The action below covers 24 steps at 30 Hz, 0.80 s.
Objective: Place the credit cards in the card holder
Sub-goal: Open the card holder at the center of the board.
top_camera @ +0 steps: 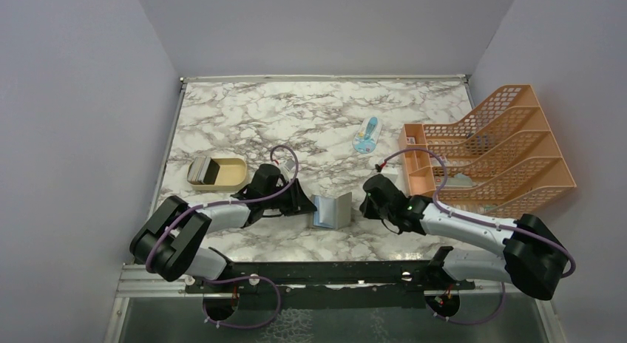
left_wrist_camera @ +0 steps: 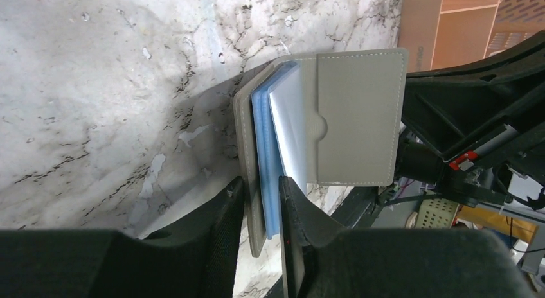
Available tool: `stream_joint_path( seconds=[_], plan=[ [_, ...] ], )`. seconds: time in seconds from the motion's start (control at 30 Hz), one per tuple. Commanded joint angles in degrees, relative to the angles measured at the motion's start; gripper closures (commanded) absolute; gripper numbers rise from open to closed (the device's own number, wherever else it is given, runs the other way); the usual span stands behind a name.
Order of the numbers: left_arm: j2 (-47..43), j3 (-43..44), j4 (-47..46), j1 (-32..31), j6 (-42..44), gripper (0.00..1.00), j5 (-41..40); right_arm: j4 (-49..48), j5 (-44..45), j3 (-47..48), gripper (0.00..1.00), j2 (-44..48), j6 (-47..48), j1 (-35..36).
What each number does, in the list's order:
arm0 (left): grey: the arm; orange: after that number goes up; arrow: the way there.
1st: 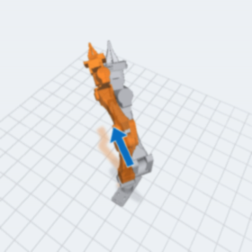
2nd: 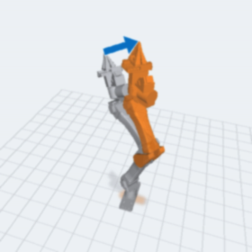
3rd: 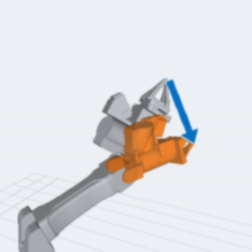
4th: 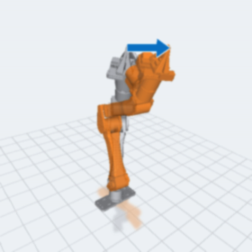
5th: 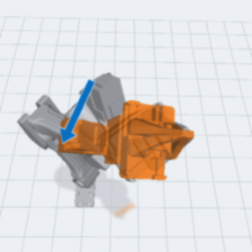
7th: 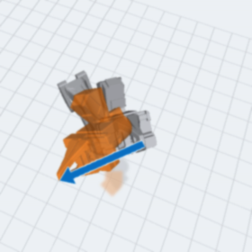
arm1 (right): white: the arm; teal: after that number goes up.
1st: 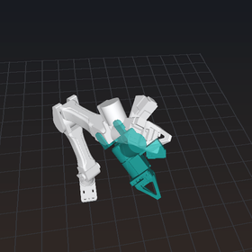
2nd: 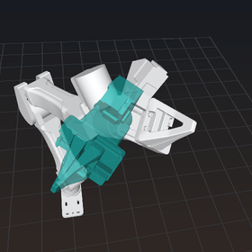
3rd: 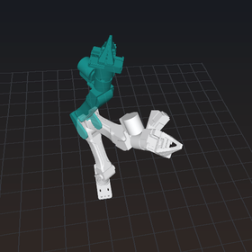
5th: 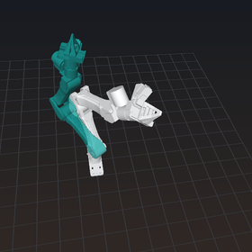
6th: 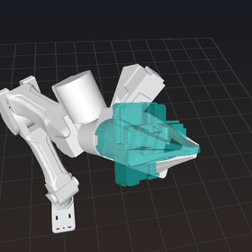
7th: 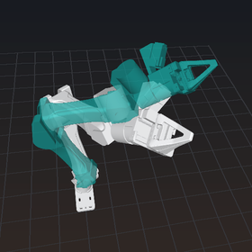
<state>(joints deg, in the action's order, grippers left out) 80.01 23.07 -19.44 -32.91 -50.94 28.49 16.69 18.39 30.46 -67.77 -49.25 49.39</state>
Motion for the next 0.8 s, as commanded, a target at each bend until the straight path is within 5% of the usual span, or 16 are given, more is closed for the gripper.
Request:
stream_joint_path(
  seconds=[0.0, 0.37, 0.53, 0.77],
  plan=[
    [-0.76, 1.48, -3.12, -0.62, -0.39, 0.72, 0.47, -0.50, 0.75, -0.95, 0.99, 1.79, -0.55, -0.30],
    [1.08, 1.51, -5.77, -2.33, -1.48, 0.80, 0.03, 1.57, -1.06, 0.78, 0.95, 3.61, 0.89, -0.25],
    [0.98, 1.70, -5.87, -2.67, -2.07, 1.00, -0.15, 7.85, -2.11, 5.80, 0.74, 7.13, 1.40, -0.25],
    [-3.55, 0.92, -5.79, -3.28, -3.93, 1.00, -0.79, 7.84, -12.36, 11.53, 0.53, 11.03, 4.17, -0.25]
  ],
)
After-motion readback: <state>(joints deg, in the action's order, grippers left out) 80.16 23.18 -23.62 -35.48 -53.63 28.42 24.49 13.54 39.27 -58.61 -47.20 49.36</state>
